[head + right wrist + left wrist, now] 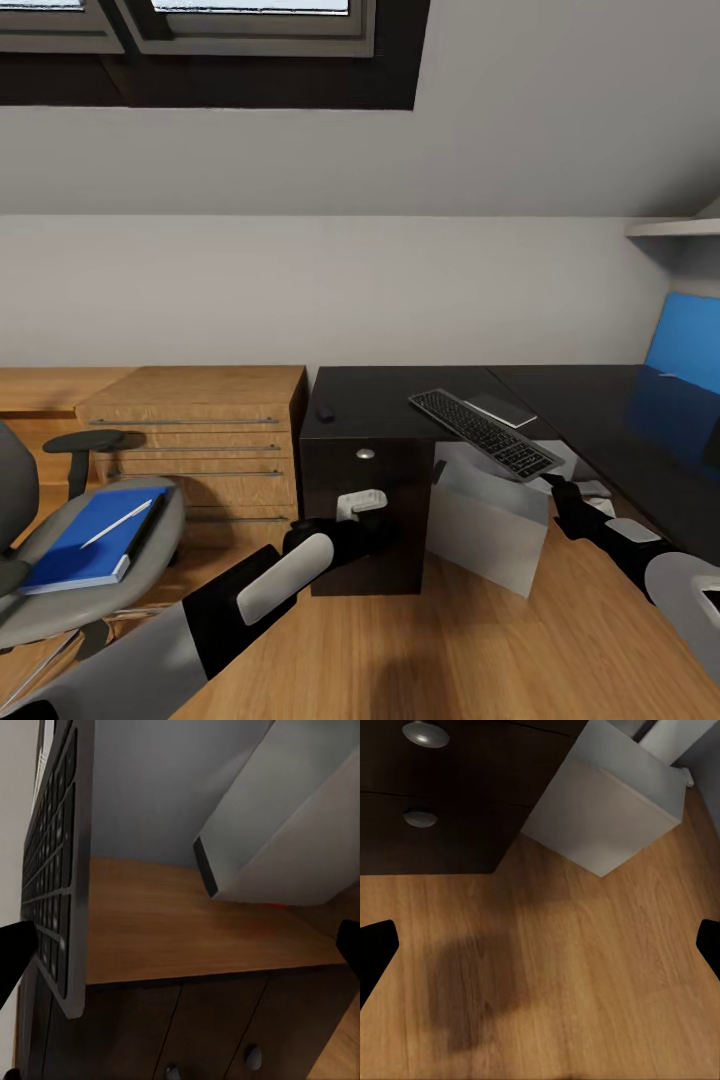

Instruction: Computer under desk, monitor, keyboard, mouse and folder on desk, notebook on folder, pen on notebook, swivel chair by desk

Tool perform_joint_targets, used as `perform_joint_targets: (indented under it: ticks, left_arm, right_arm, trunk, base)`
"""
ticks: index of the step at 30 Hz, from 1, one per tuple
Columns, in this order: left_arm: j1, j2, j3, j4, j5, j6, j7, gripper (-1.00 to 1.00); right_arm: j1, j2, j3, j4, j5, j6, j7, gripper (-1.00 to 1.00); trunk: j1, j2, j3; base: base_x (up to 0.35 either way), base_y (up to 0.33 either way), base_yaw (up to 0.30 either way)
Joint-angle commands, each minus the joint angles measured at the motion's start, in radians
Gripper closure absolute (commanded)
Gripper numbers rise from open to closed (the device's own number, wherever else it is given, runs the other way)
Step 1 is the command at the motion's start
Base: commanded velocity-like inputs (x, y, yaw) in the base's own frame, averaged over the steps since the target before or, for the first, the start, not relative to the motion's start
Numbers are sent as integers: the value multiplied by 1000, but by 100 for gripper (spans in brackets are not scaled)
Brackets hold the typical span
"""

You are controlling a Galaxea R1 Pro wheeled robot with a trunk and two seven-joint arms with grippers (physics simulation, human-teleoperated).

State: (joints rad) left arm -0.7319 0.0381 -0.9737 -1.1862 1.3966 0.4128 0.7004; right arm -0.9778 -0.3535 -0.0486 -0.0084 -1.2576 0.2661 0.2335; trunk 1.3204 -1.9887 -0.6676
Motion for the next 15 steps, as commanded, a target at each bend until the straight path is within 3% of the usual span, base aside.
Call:
perform_joint_targets:
  ticks: [1,10,15]
  left_arm:
    - [-1,1,-2,-1,6,0,7,-100]
    - [-1,3,-4,-1,7,0,6,-100]
    - [-1,3,-5,-1,7,0,6,-100]
  right_arm:
    - [-1,0,-5,1,2,4,3,-100]
    - [-1,4,-3,-1,17,5,13,-100]
    - [0,3,-3,1,21,8,94,-100]
  trunk:
    - [0,-1,-1]
    - [0,-1,-1]
    - [0,-1,-1]
  base:
    - [0,0,0]
    - [0,0,0]
    - [0,0,0]
